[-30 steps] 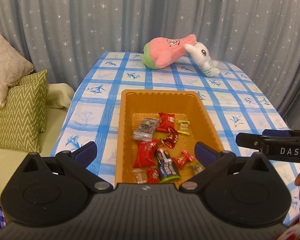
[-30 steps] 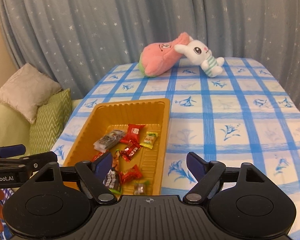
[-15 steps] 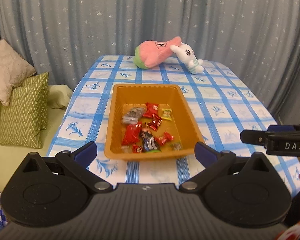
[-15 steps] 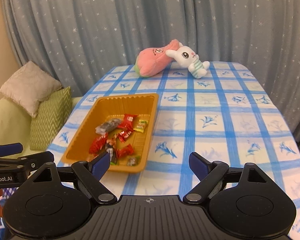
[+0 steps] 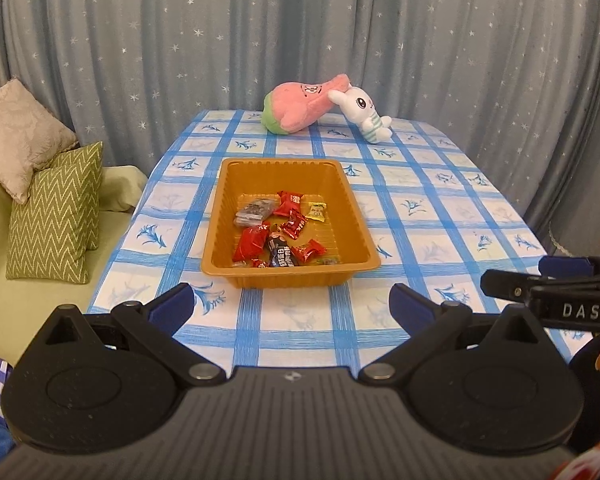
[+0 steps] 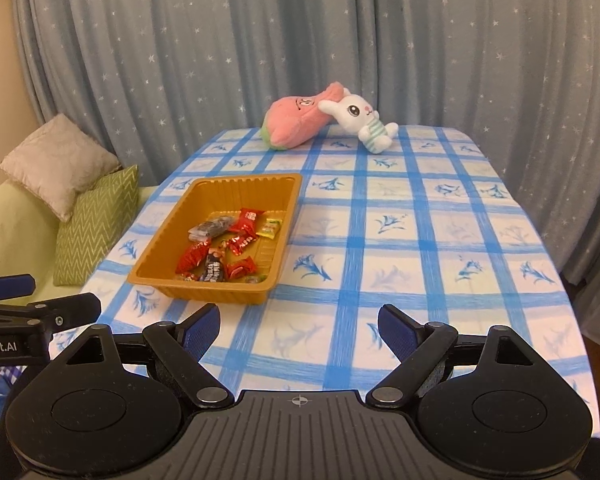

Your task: Organize snacks

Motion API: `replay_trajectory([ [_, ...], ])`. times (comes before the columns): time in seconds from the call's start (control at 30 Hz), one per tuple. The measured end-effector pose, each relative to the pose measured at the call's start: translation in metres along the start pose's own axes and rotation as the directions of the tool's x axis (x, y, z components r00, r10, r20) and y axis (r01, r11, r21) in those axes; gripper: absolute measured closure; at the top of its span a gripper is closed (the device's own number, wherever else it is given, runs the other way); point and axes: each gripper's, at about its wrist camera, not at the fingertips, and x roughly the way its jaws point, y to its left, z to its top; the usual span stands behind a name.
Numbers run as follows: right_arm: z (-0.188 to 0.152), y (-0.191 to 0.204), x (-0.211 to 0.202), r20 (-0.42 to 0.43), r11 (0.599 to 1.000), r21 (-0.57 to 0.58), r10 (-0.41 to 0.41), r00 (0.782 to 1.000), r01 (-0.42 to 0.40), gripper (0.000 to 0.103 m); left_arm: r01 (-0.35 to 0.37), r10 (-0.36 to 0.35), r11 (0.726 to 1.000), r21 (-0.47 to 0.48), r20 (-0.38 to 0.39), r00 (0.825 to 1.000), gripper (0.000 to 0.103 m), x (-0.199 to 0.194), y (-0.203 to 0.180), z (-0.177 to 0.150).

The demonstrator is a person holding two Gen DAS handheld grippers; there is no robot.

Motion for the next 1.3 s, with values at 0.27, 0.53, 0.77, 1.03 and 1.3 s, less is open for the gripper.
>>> replay_trajectory([
  [0.27,-0.006,-0.001,-0.027,0.024,1.000,-0.007,-0.008,1.000,0.008,0.017,-0.001,0.001,1.000,-0.015,0.003,1.000,0.000,-0.018,-0.007,-0.002],
  [0.53,-0.008,0.005,-0.044,0.040,1.000,-0.027,-0.004,0.999,0.005,0.017,-0.009,0.009,1.000,-0.006,0.010,1.000,0.000,-0.028,-0.014,-0.005],
  [0.77,-0.006,0.007,-0.048,0.049,1.000,-0.031,-0.003,0.999,0.004,0.017,-0.016,0.016,1.000,0.001,0.020,1.000,0.000,-0.031,-0.015,-0.007],
  [1.03,-0.006,0.007,-0.049,0.050,1.000,-0.029,-0.003,0.999,0.004,0.017,-0.015,0.015,1.000,0.002,0.017,1.000,0.000,-0.030,-0.015,-0.006],
  [1.3,-0.007,0.006,-0.048,0.048,1.000,-0.029,-0.003,0.999,0.005,0.017,-0.017,0.017,1.000,0.003,0.019,1.000,0.000,-0.029,-0.015,-0.007],
])
